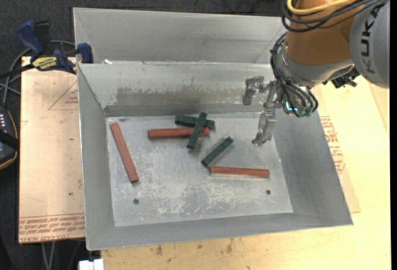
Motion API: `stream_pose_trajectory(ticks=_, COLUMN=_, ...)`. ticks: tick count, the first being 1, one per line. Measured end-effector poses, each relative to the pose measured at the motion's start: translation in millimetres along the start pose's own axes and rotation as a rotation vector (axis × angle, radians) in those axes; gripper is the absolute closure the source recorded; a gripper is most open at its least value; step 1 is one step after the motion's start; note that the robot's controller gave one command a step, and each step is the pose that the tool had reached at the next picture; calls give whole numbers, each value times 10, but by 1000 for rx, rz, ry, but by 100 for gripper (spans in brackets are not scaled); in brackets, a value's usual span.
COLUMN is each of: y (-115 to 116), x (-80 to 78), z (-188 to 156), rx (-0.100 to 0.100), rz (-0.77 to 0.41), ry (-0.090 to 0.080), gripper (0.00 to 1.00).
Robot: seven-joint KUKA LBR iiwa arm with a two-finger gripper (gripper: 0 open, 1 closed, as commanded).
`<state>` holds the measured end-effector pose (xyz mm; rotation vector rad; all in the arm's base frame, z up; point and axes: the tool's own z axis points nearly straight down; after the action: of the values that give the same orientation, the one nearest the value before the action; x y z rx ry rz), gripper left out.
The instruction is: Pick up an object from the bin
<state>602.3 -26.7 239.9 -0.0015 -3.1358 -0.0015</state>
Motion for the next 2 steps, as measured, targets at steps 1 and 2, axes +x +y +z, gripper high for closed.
stream_pose_trajectory(ticks=1, y=220, x=764, z=1738, rx=-1, rz=-171, ry=0, gripper=0)
stream_pose_trajectory(ticks=2, y=-159, x=704, z=1704, rx=2, rz=-328, ry=-8, gripper=0)
